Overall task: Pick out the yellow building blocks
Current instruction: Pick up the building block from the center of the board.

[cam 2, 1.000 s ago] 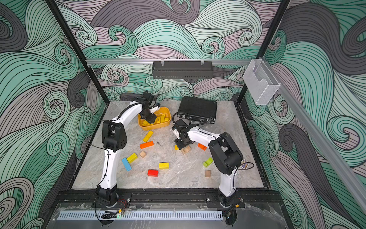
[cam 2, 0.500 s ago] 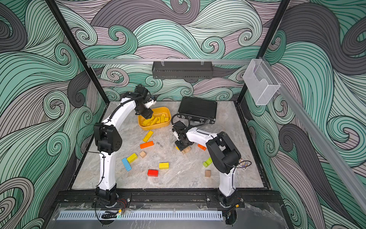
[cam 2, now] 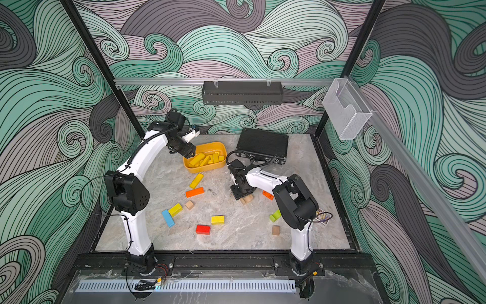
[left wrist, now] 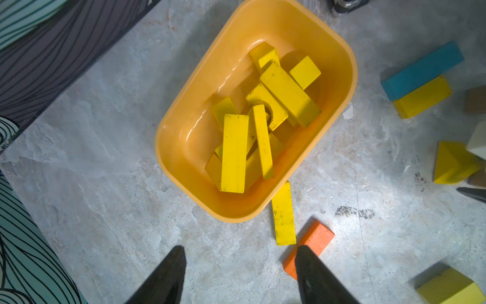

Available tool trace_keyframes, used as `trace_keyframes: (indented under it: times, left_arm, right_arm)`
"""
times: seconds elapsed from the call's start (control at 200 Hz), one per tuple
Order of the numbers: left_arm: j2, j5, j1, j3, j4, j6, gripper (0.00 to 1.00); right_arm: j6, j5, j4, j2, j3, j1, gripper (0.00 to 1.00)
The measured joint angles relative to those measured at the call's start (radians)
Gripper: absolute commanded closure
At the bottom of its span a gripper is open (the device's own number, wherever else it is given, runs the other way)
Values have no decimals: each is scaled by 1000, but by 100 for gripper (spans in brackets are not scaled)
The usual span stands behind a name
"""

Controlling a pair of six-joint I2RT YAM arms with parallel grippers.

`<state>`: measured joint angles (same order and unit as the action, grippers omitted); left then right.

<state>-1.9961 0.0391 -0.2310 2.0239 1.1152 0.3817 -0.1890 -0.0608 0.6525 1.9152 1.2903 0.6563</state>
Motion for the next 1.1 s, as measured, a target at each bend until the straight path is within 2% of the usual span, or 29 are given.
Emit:
trace_keyframes:
  times: [0.2, 0.515, 1.101]
  left_arm:
    - [3, 4, 3, -7, -1, 0, 33]
    - [17, 10, 22, -51, -6, 1, 33]
    - [99, 36, 34, -128, -14, 0, 33]
  right_arm:
    - [-101, -5, 35, 34, 47, 0, 48]
    - [-186, -2, 64, 114, 125, 0, 49]
    - [-170, 113, 104, 158, 177, 1, 57]
